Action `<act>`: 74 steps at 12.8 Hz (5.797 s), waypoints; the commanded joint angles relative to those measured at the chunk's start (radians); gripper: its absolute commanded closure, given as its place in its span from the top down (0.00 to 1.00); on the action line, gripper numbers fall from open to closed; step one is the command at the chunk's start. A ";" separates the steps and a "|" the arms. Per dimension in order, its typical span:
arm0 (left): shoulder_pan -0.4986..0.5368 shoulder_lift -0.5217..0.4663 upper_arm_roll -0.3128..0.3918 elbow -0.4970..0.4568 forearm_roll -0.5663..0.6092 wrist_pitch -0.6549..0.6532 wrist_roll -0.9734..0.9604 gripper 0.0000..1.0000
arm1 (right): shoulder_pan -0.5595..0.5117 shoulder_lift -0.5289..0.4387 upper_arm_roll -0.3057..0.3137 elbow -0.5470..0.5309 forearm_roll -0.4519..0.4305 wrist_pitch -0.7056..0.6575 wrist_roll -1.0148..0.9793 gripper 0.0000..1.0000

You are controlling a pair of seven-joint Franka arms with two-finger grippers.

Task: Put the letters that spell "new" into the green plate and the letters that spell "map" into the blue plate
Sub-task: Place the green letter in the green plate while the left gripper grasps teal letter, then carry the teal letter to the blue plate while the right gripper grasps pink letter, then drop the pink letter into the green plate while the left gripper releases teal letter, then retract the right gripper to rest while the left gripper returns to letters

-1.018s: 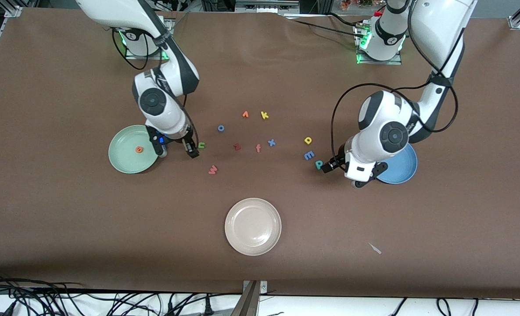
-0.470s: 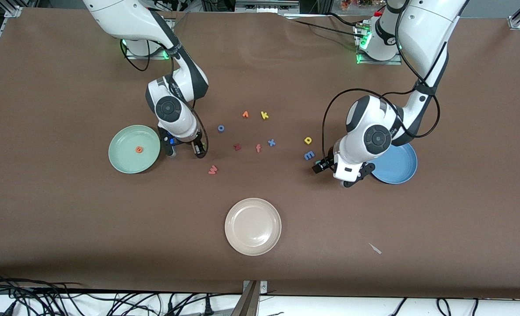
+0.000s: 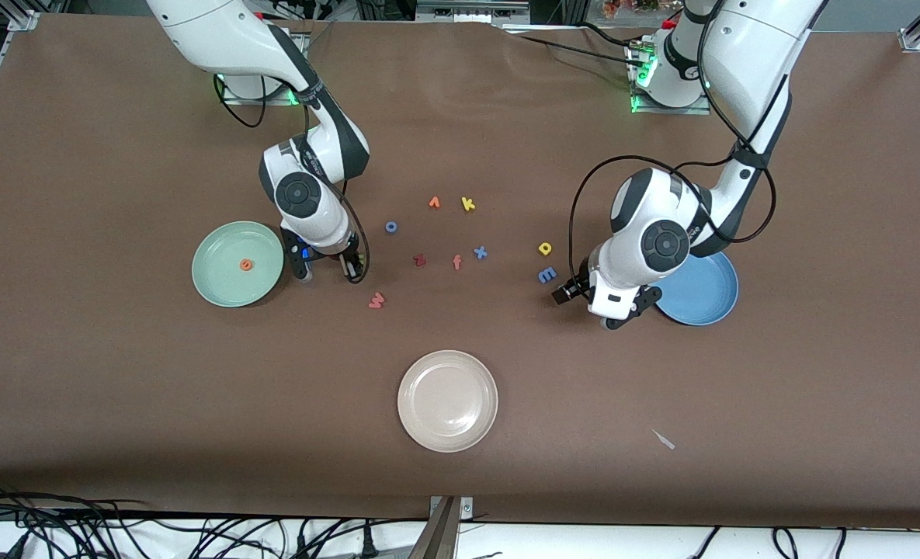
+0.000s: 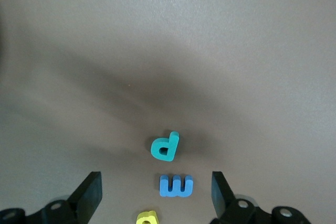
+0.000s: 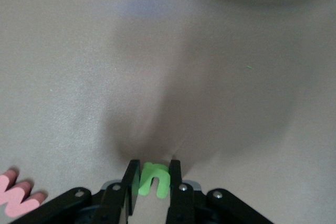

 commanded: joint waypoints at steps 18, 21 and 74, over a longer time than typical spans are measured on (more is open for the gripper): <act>-0.036 0.088 0.010 -0.019 0.015 0.131 0.011 0.66 | 0.003 -0.240 -0.338 -0.191 0.001 -0.226 -0.700 1.00; -0.036 0.101 0.010 -0.016 0.015 0.148 0.011 0.62 | 0.004 -0.240 -0.257 -0.063 0.010 -0.300 -0.686 1.00; 0.400 -0.109 -0.372 -0.074 0.145 -0.225 0.220 1.00 | -0.065 -0.205 -0.474 0.390 0.087 -0.725 -1.650 1.00</act>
